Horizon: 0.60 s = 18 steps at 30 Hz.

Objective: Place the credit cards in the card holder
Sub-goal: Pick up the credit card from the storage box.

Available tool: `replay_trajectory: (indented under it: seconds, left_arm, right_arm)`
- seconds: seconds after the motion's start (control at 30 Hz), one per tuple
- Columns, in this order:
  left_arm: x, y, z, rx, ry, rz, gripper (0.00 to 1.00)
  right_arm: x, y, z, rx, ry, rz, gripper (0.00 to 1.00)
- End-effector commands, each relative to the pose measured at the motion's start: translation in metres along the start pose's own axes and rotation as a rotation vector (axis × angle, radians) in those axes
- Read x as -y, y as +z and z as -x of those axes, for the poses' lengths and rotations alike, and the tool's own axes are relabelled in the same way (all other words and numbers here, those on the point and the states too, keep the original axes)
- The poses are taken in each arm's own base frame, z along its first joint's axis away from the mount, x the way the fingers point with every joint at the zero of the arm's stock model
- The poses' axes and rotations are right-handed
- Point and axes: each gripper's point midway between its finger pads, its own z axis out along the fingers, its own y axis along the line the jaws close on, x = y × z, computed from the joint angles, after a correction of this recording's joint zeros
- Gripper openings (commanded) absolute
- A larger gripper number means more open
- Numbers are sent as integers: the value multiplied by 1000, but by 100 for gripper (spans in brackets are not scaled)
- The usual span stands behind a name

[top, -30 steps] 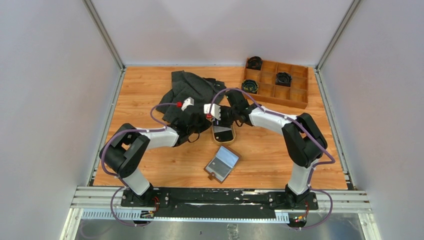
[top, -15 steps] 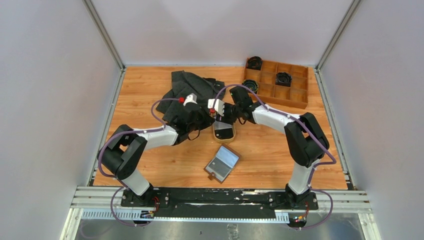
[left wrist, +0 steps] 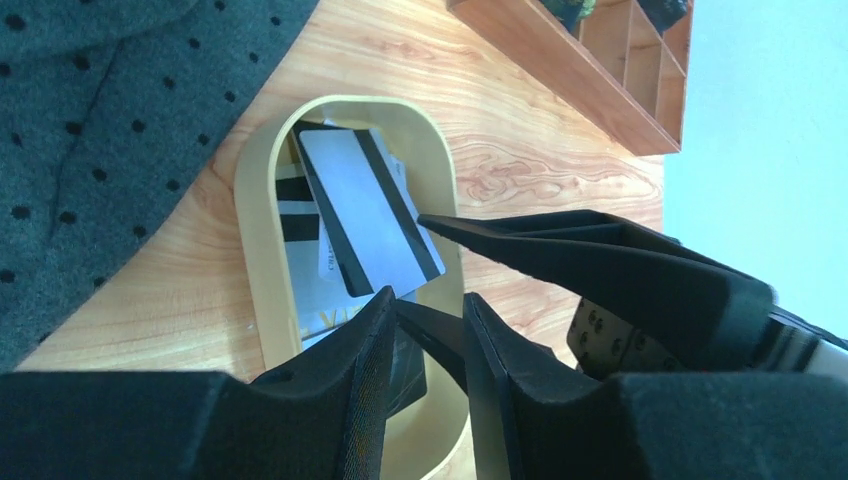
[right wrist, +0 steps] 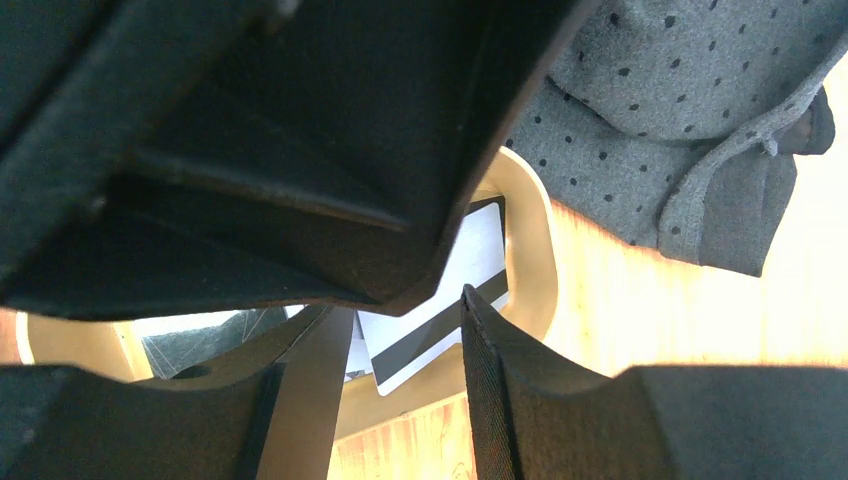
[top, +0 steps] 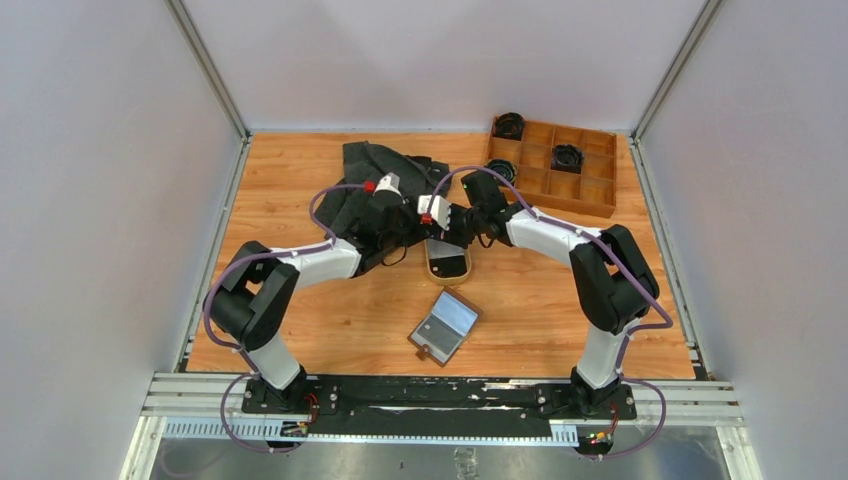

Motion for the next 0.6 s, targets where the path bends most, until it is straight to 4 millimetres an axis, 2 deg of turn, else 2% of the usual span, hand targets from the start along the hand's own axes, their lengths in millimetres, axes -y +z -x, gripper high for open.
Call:
replay_trajectory:
  seconds: [0.0,0.57]
  left_arm:
    - [-7,9,-7,-26,-86,27,35]
    - [-24,20,-15,-28,-206,90,40]
  right_arm:
    - [18,-8,10,26,10,-37,47]
    - [20,-5,8,28,25,-33,47]
